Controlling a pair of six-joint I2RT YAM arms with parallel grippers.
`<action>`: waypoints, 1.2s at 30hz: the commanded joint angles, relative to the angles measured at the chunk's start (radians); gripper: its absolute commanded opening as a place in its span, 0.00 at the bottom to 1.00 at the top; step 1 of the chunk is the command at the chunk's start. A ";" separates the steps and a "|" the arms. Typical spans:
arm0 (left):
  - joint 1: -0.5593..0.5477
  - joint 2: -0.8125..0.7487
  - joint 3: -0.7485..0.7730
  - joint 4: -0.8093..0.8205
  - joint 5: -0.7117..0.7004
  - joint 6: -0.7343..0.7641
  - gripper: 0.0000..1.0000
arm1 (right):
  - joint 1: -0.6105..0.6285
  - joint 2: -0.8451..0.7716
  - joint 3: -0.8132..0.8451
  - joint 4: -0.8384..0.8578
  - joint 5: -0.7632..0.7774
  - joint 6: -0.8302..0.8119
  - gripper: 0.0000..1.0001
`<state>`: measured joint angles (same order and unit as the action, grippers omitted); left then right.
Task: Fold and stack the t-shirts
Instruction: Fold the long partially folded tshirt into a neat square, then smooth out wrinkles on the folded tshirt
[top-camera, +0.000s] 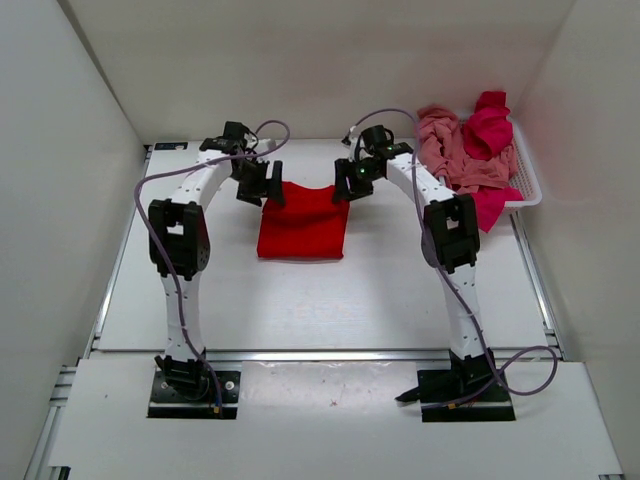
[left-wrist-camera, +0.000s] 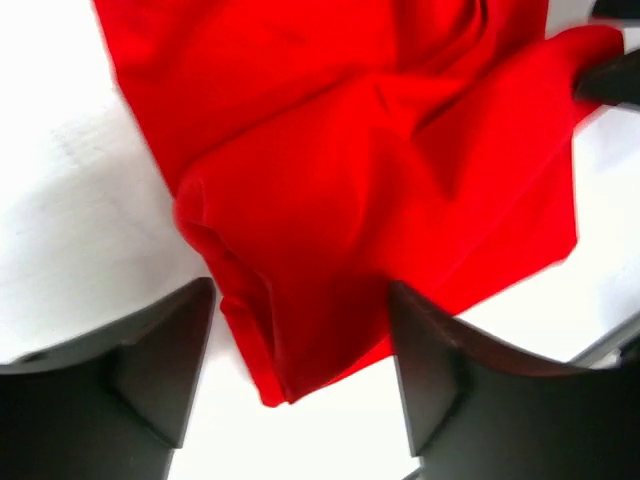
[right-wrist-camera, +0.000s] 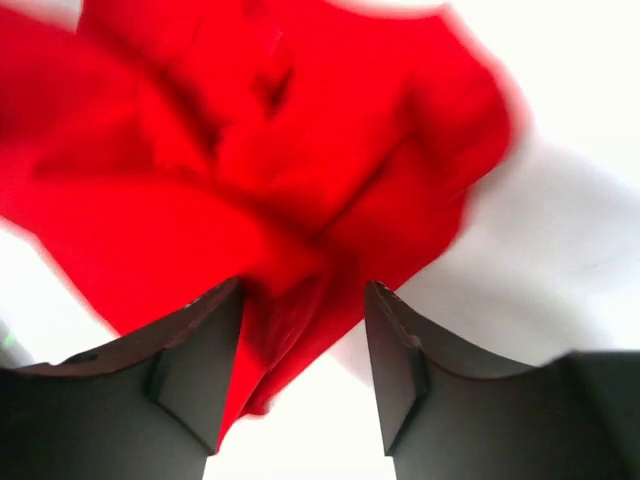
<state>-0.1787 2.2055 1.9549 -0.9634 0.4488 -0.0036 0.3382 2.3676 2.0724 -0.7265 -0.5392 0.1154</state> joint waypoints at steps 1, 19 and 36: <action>-0.001 -0.016 0.097 0.032 -0.073 -0.019 0.92 | -0.002 0.004 0.168 0.047 0.198 0.020 0.52; -0.264 -0.446 -0.407 0.080 -0.151 0.613 0.50 | 0.071 -0.281 -0.067 0.042 0.199 0.016 0.00; -0.236 0.103 0.189 0.201 -0.327 0.472 0.53 | -0.005 -0.444 -0.330 0.058 0.280 0.007 0.00</action>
<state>-0.4030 2.3024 1.9938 -0.8055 0.1616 0.5068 0.3260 1.9835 1.7554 -0.6968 -0.2668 0.1280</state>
